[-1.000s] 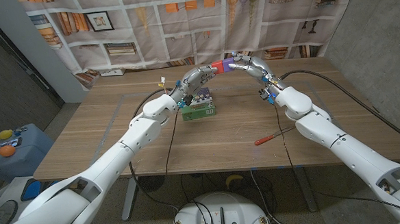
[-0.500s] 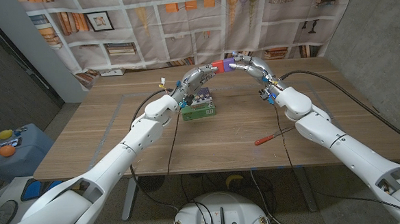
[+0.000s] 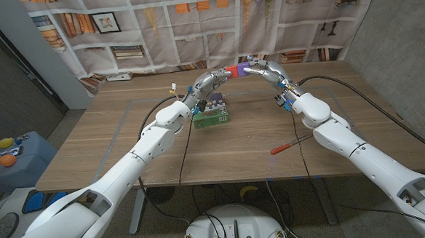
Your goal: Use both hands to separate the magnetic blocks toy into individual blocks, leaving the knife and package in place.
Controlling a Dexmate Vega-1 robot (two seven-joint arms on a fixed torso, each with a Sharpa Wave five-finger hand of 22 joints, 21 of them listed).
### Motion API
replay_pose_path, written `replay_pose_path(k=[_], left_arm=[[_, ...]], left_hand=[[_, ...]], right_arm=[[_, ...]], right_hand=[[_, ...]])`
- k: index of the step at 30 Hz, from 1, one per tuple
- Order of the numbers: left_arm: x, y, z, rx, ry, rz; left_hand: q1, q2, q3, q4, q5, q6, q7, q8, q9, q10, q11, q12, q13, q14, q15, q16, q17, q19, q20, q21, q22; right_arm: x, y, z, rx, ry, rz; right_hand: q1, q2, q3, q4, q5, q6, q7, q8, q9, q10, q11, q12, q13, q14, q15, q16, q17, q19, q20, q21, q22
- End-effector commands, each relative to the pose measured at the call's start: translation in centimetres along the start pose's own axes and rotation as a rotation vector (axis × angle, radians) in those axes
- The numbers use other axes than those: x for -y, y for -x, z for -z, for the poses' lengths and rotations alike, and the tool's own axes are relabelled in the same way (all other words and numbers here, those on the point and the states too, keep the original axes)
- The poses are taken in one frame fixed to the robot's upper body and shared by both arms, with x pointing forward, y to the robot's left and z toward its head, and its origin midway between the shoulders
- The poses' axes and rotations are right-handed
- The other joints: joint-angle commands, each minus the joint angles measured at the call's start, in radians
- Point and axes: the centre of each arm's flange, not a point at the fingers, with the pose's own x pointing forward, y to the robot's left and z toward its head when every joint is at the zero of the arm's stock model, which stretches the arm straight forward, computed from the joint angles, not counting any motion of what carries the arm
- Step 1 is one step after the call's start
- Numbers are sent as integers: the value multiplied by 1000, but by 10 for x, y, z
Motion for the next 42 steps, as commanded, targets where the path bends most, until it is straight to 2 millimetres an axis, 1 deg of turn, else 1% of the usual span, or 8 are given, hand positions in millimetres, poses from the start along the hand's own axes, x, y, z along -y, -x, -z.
replay_pose_path(k=[1,18,42], left_arm=[[0,-1,1,-3,-2,-7],[-1,3,-5,-4,-19,4],[-14,24,-27,-14,-115,-30]], left_hand=[[18,6,-7,0,6,101,-87,15,5,9,-3,-7,2,6,4,-3,3,6,3,0,3],[32,11,-14,0,7,103,-92,11,6,4,-5,-15,3,-1,7,-8,3,4,2,-5,4],[46,16,-25,2,8,118,-96,13,8,5,-3,-20,3,-2,8,-9,3,3,3,-8,4]], right_arm=[[2,-1,2,-3,-8,3],[6,3,2,-9,-7,14],[22,16,-7,-50,69,26]], right_hand=[[95,86,-2,1,6,146,-139,66,1,8,4,3,4,4,-6,8,2,4,-8,2,5],[101,90,-3,0,6,149,-139,64,-4,8,3,1,3,5,-5,8,3,5,-9,2,5],[104,92,-6,0,7,148,-139,60,-8,8,3,-1,3,4,-6,7,3,6,-11,1,5]])
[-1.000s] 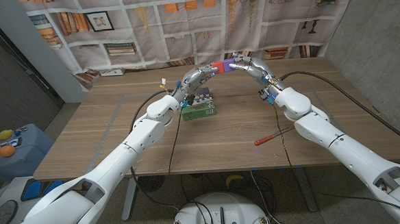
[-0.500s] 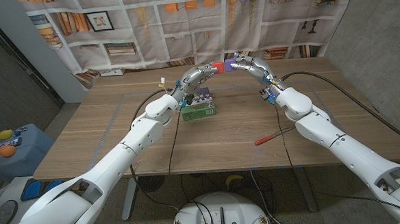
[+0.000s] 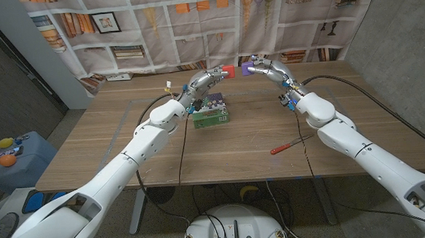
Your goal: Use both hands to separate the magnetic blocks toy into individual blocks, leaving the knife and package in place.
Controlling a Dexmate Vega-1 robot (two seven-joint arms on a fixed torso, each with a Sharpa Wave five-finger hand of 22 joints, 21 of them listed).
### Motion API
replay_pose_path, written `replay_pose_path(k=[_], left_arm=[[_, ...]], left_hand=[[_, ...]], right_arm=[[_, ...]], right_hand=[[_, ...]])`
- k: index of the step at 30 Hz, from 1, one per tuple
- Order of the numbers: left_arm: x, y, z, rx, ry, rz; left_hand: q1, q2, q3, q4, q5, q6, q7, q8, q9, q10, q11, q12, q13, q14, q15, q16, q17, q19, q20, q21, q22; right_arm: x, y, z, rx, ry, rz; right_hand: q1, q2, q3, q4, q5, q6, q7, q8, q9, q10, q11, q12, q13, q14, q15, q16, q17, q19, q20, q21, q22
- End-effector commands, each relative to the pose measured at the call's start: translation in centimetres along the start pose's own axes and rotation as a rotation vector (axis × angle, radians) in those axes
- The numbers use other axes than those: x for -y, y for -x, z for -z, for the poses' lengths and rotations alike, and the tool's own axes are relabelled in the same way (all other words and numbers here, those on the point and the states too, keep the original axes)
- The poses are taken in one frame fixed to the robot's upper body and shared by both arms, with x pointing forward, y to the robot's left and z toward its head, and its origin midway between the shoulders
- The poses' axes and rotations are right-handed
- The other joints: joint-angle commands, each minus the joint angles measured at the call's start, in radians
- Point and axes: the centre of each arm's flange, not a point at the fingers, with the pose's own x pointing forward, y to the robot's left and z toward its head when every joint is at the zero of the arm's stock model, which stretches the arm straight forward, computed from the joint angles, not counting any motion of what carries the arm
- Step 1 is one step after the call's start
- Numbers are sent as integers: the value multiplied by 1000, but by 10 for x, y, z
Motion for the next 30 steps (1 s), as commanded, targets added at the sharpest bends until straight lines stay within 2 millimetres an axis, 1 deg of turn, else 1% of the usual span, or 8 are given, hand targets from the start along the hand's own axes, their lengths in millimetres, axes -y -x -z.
replay_pose_path(k=[1,13,23,30], left_arm=[[-6,10,-10,-11,-60,-11],[-6,21,-20,-24,-123,-23],[-12,34,-22,-23,-129,-58],[-15,41,-23,-22,-127,-79]], left_hand=[[10,15,-3,-1,5,112,-104,13,8,5,-4,-4,3,-2,8,0,3,3,3,-2,4],[17,19,-8,0,5,110,-104,10,9,4,-2,-6,3,-4,9,-1,3,3,3,-3,4],[21,21,-13,0,5,110,-104,8,10,3,-3,-7,3,-4,10,-1,3,2,0,-4,4],[25,24,-17,1,6,115,-111,9,11,5,-6,-7,3,-4,11,-1,3,2,0,-4,4]], right_arm=[[10,7,-5,-30,54,-1],[23,14,-12,-77,143,-12],[29,19,-23,-138,268,-41],[31,20,-30,-172,345,-66]], right_hand=[[104,92,-5,1,7,148,-139,59,3,8,3,-1,3,-3,1,7,4,2,-7,1,5],[106,92,-8,1,8,145,-139,56,-1,8,3,-2,3,-4,2,7,4,3,-6,1,5],[108,92,-10,1,8,147,-139,55,-2,9,3,-2,3,-3,1,6,4,4,-6,1,5],[110,93,-11,1,8,145,-139,54,-3,9,3,-2,3,-3,-1,7,5,4,-7,1,5]])
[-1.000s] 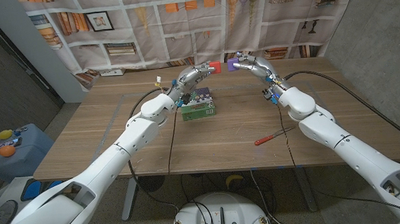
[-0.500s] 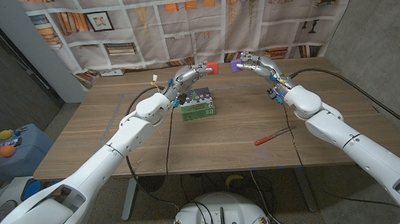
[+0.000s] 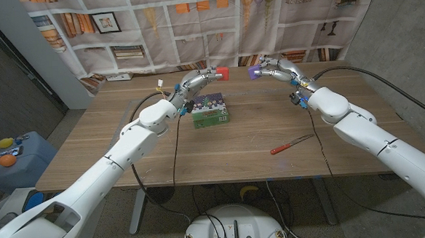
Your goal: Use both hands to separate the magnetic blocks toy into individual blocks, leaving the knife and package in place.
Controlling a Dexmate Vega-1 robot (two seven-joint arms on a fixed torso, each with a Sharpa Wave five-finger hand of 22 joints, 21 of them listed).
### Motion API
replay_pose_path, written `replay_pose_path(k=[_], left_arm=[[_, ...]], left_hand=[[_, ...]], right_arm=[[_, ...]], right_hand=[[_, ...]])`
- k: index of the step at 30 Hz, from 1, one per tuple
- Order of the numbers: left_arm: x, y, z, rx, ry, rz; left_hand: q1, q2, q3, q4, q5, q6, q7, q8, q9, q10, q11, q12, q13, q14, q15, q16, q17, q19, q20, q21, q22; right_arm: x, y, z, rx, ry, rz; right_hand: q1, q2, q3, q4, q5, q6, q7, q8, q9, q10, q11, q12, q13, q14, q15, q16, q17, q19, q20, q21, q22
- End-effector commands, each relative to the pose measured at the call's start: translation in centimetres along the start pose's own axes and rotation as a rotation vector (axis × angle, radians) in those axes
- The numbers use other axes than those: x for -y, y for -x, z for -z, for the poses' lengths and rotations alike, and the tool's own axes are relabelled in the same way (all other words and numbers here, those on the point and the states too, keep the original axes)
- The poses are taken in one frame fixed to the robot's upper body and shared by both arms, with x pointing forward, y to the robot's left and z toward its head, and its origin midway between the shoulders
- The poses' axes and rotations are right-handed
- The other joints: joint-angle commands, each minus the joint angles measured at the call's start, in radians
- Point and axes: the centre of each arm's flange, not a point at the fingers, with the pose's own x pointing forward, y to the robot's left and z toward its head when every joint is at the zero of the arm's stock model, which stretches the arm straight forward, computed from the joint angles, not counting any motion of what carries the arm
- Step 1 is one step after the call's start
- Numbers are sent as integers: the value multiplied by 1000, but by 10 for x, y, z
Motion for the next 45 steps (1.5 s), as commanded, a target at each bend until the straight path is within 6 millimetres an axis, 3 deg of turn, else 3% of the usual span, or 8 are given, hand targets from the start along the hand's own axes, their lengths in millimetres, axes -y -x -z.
replay_pose_path(k=[1,28,45], left_arm=[[-6,13,-1,-2,-10,-34],[-13,18,-4,-29,-105,-38],[-6,25,-19,-97,-343,-48]], left_hand=[[16,18,-2,0,6,115,-110,9,11,5,-6,-3,3,2,6,-1,3,2,0,-4,4],[28,29,-18,2,6,141,-110,13,14,14,-10,-3,3,5,6,-1,3,1,-3,-5,4],[34,39,-26,3,7,138,-110,9,15,11,-9,-6,3,-4,12,-4,3,-14,-7,-10,4]], right_arm=[[8,6,-10,-64,141,-35],[16,-2,-15,-245,431,-170],[7,-10,-9,-309,574,-225]], right_hand=[[104,100,-3,0,7,146,-139,33,1,9,2,-2,3,-2,0,7,5,5,-7,1,5],[109,102,-6,0,8,145,-140,33,3,10,1,-4,3,1,-5,8,6,7,-10,2,5],[113,103,-8,-1,8,143,-140,34,5,9,-1,-4,4,4,-8,9,7,10,-12,2,5]])
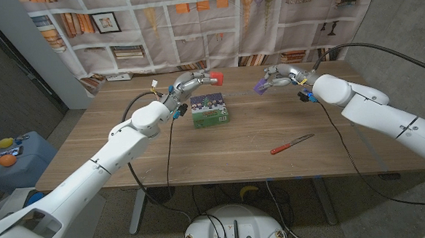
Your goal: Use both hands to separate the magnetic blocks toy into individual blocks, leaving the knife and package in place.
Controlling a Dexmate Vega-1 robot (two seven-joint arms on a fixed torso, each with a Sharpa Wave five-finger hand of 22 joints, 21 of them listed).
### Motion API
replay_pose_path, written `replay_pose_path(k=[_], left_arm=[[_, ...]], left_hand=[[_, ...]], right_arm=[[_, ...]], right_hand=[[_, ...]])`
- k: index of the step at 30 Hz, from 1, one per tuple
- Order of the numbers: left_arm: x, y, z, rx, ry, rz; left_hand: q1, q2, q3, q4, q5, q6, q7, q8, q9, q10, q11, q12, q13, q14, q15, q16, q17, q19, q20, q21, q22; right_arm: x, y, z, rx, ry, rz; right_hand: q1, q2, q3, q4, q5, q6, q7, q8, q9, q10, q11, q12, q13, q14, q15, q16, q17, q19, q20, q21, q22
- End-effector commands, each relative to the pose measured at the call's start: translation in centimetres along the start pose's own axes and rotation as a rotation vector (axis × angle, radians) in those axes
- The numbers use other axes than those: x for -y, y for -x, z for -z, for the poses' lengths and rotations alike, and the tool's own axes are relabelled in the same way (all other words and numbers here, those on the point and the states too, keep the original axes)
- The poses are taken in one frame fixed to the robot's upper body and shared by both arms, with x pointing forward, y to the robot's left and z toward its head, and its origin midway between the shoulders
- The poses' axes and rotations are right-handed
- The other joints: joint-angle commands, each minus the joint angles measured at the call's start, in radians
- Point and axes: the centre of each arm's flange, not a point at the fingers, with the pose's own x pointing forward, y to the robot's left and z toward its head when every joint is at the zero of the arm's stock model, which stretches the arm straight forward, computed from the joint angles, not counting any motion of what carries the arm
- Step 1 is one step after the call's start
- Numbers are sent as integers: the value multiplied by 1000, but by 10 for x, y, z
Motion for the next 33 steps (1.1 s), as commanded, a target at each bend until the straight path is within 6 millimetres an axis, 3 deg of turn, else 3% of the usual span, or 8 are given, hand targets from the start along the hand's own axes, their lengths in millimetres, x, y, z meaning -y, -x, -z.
replay_pose_path(k=[1,23,33], left_arm=[[2,7,-12,-50,-179,-8],[5,25,-30,-174,-482,14],[11,24,-31,-254,-586,65]], left_hand=[[34,39,-5,2,10,125,-122,9,15,1,0,-3,3,-5,12,-4,3,-11,-4,-2,4],[31,53,-21,7,9,122,-120,4,18,-4,-3,-6,3,-21,17,-6,3,-40,-19,-6,4],[27,60,-28,10,9,123,-117,2,19,-7,-6,-7,3,-28,15,-6,3,-46,-19,-5,4]], right_arm=[[-3,-5,0,-53,100,-34],[-15,1,-2,-116,226,-75],[-22,-2,-5,-130,286,-122]], right_hand=[[113,103,0,0,4,143,-140,17,10,9,-1,-4,4,1,-5,9,2,6,-9,2,5],[117,106,-4,1,4,142,-140,19,14,9,-3,-5,4,5,-8,10,4,9,-11,2,5],[119,107,-5,1,4,142,-141,20,15,9,-3,-5,4,5,-8,10,4,10,-12,2,5]])
